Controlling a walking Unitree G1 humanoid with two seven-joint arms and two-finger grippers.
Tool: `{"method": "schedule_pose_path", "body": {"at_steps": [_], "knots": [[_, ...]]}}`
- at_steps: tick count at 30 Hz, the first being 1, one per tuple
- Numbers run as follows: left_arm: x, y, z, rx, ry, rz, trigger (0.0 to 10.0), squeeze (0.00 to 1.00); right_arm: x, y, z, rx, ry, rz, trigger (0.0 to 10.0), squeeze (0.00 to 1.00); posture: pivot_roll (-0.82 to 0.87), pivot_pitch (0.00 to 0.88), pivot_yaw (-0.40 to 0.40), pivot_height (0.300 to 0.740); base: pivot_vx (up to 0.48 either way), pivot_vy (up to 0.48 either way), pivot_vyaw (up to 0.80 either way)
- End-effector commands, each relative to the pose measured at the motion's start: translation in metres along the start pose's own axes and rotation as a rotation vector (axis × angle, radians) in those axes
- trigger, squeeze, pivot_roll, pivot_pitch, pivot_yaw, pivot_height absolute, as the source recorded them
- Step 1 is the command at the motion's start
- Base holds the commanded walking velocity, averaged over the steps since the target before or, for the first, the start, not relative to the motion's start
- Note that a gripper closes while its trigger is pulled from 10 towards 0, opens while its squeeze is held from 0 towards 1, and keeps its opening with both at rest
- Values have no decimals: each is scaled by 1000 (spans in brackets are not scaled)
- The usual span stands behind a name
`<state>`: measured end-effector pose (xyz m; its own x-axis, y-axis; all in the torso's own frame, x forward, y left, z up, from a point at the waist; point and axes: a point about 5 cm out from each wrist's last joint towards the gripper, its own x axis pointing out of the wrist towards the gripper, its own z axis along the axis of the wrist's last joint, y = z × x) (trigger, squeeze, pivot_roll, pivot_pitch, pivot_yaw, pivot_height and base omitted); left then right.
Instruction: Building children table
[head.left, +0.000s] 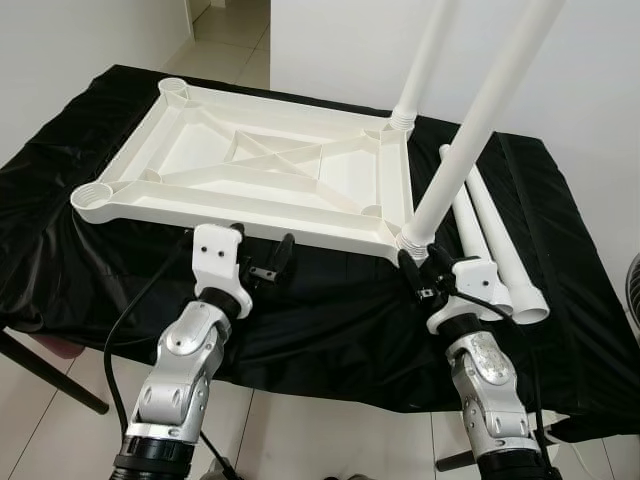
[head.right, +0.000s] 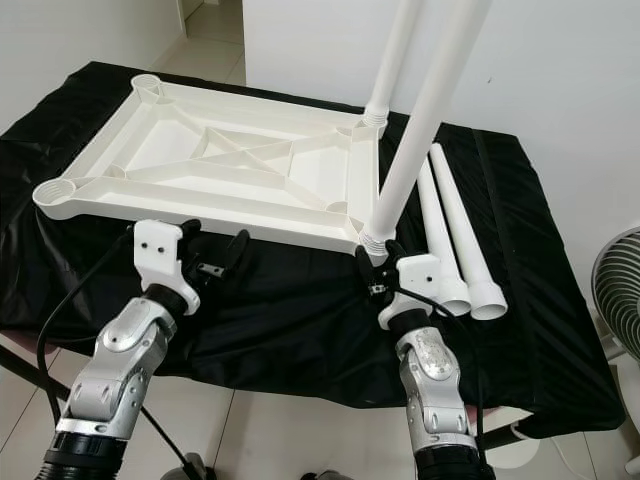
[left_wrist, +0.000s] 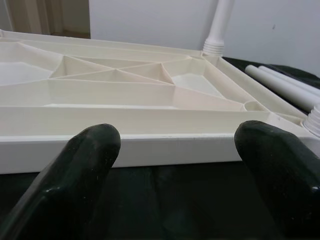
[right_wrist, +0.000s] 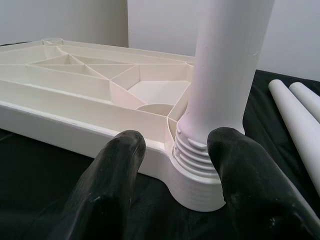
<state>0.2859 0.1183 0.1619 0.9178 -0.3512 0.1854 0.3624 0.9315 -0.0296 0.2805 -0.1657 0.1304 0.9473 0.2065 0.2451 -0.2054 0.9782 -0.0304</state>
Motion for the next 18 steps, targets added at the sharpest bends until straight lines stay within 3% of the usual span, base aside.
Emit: {"method": "schedule_pose_path", "body": {"at_steps": [1, 8, 9, 11, 18], "knots": [[-3, 4, -3, -2, 0, 86, 10000, 0, -3, 0, 1, -6, -9, -12, 10000, 0, 156, 85, -71, 740, 0, 0, 0], [-5, 8, -7, 2, 12, 134, 10000, 0, 1, 0, 0, -9, 8, -53, 10000, 0, 161, 89, -73, 740, 0, 0, 0], [-7, 14, -10, 60, 16, 154, 10000, 0, 4, 1, -3, -48, 31, -92, 10000, 0, 165, 87, -73, 740, 0, 0, 0], [-8, 17, -11, 84, 17, 169, 10000, 0, 6, 0, -5, -79, 48, -122, 10000, 0, 165, 87, -73, 740, 0, 0, 0], [-10, 20, -16, 91, 2, 196, 10000, 0, 5, 3, -9, -110, 37, -138, 10000, 0, 168, 81, -70, 740, 0, 0, 0]]}}
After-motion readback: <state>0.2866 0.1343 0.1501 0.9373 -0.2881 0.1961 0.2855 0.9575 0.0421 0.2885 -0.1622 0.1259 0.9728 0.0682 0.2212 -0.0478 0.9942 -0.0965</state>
